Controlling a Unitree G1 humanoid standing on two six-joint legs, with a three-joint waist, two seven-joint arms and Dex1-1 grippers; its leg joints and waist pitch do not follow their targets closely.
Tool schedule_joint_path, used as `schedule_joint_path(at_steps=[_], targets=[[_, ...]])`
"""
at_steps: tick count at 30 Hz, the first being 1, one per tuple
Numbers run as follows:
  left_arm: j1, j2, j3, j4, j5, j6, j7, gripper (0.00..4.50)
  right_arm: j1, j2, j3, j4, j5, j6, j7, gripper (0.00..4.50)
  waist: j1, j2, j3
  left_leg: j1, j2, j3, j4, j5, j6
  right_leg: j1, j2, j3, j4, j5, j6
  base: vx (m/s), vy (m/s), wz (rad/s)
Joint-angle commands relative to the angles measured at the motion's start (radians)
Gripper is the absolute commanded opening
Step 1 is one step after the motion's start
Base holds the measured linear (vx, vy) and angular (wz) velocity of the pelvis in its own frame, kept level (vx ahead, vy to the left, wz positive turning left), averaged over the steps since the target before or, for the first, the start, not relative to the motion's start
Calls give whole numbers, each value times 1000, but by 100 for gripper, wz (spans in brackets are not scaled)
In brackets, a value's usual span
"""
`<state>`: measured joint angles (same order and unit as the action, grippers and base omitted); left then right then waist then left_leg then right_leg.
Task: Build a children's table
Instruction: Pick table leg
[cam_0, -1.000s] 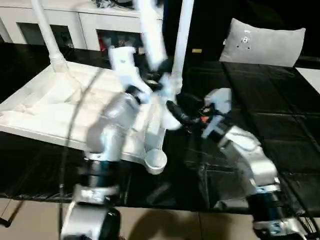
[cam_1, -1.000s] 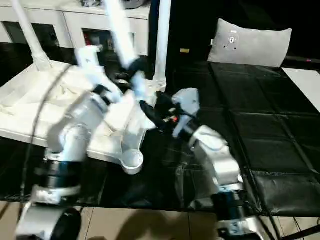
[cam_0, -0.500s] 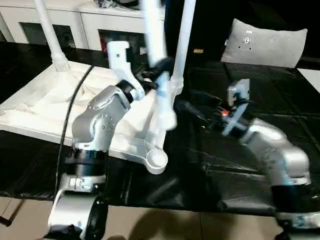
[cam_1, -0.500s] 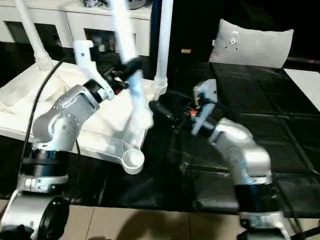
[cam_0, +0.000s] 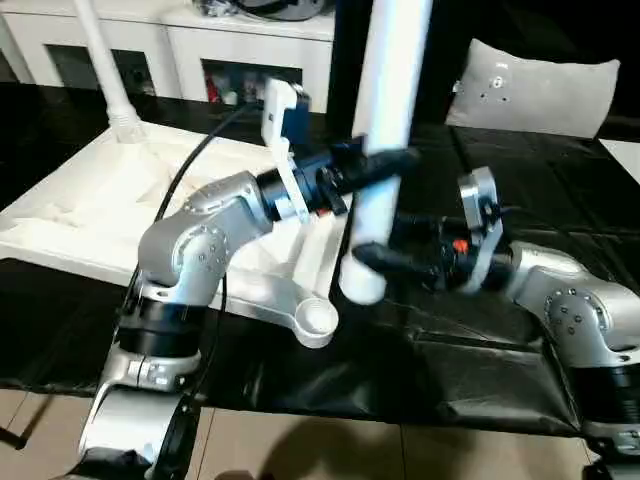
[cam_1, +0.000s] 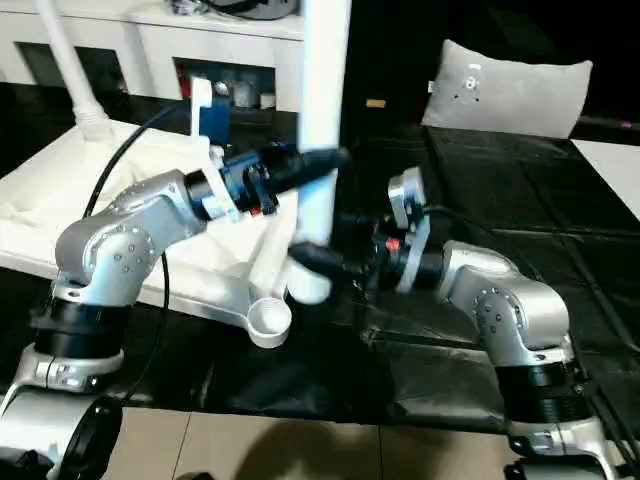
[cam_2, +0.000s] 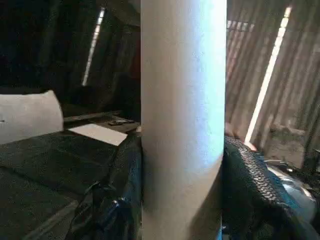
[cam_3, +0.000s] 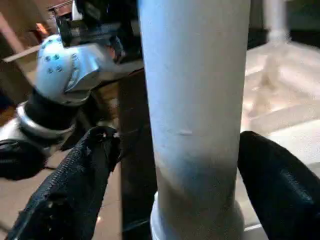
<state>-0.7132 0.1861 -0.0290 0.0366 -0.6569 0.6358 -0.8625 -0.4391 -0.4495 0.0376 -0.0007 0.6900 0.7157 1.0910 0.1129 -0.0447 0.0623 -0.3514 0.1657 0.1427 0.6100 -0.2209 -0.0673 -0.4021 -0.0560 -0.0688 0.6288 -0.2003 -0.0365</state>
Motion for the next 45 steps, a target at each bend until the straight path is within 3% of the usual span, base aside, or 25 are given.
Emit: schedule_joint_path(at_steps=[1,8,19,32,36,39,45], targets=[[-3,6,-17,-26,-7,7,-17,183,-2,-14,4,-27,12,12,13,367,3,3,-71,-5,56,-6,-63,5,53,74,-90,57,-69,-73,-211,0,0,0],[-1,12,-18,-32,-10,10,-30,183,-5,-13,4,-25,19,25,26,315,4,2,-70,-8,54,-6,-64,5,40,75,-90,57,-71,-94,-194,0,0,0],[-1,7,-22,-26,-4,5,-33,183,15,-1,13,-35,12,14,16,207,4,6,-72,-7,54,-7,-63,-1,35,76,-89,56,-71,-85,-197,0,0,0],[3,4,-15,-19,12,4,-1,183,22,6,22,-30,-16,-14,-2,193,4,5,-71,-8,54,-7,-63,0,35,77,-90,56,-69,-76,-201,0,0,0],[-2,-6,-11,3,28,2,34,183,15,17,24,0,-61,-60,-37,193,4,4,-72,-8,53,-6,-63,7,34,76,-89,55,-70,-74,-197,0,0,0],[-5,-15,-2,10,26,4,51,253,5,40,15,18,-83,-96,-76,191,2,5,-72,-8,53,-6,-63,3,29,75,-89,55,-70,-83,-195,0,0,0],[24,-10,-11,-19,35,0,61,294,2,76,15,30,-127,-148,-137,189,2,8,-72,-6,55,-7,-64,5,29,75,-89,56,-68,-62,-196,0,0,0]])
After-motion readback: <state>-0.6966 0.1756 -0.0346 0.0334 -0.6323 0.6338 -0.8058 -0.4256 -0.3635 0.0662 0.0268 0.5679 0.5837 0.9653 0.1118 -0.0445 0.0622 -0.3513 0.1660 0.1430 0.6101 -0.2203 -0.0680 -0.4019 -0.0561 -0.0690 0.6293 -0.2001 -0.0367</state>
